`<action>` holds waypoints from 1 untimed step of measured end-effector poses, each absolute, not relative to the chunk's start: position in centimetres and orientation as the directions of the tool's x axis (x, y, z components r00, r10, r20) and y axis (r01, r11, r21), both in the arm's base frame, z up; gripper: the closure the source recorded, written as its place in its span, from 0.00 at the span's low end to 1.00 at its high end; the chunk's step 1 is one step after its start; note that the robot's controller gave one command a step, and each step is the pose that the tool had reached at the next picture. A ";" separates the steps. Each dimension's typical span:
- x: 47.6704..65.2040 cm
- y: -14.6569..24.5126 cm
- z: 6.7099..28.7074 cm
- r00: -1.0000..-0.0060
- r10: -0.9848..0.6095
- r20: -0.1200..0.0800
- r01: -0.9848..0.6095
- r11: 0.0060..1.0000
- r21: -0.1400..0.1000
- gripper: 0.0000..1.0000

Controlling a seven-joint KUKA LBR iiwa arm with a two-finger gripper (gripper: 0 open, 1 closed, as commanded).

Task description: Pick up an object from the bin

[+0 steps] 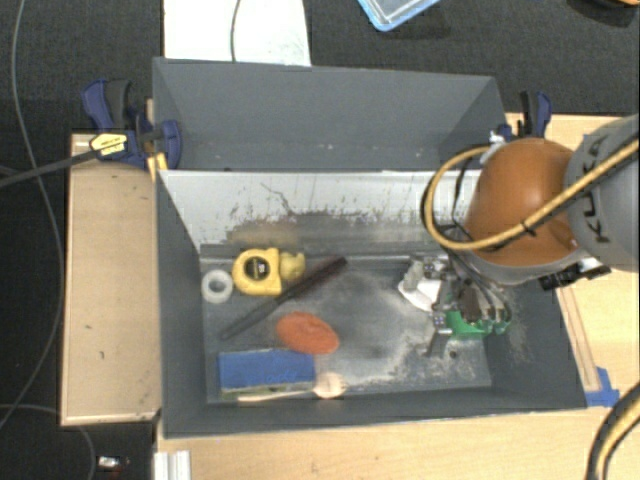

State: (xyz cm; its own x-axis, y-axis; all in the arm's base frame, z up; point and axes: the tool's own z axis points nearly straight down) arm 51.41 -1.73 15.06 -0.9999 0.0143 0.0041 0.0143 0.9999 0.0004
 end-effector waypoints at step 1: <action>51.6 -1.7 15.4 -1.000 0.014 -0.003 0.014 1.000 0.000 0.00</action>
Offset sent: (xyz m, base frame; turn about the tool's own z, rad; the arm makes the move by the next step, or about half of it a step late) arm 0.0437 0.0823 -0.0430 -0.1455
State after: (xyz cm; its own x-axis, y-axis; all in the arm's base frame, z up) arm 51.59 -1.73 15.35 -0.9999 0.0135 -0.0027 0.0135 0.9999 0.0001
